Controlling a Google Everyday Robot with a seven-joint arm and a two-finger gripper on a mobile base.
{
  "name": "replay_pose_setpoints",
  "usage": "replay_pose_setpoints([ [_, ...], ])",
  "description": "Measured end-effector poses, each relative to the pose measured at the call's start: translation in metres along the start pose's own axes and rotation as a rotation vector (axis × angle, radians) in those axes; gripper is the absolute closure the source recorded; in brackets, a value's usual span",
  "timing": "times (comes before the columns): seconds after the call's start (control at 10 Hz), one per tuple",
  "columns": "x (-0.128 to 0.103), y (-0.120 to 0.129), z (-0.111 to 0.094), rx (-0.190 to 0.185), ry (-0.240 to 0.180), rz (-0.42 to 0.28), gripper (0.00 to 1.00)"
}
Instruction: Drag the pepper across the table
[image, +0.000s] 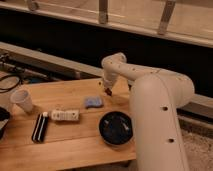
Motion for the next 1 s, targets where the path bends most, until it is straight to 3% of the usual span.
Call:
replay_pose_setpoints([
  [0.2, 0.003, -0.009, 0.001, -0.006, 0.001, 0.034, 0.86],
  [0.4, 0.010, -0.036, 0.006, -0.022, 0.016, 0.138, 0.86],
  [0.6, 0.020, -0.047, 0.011, -0.025, 0.032, 0.204, 0.86],
  [1.0, 0.010, -0.024, 0.006, -0.017, 0.018, 0.125, 0.86],
])
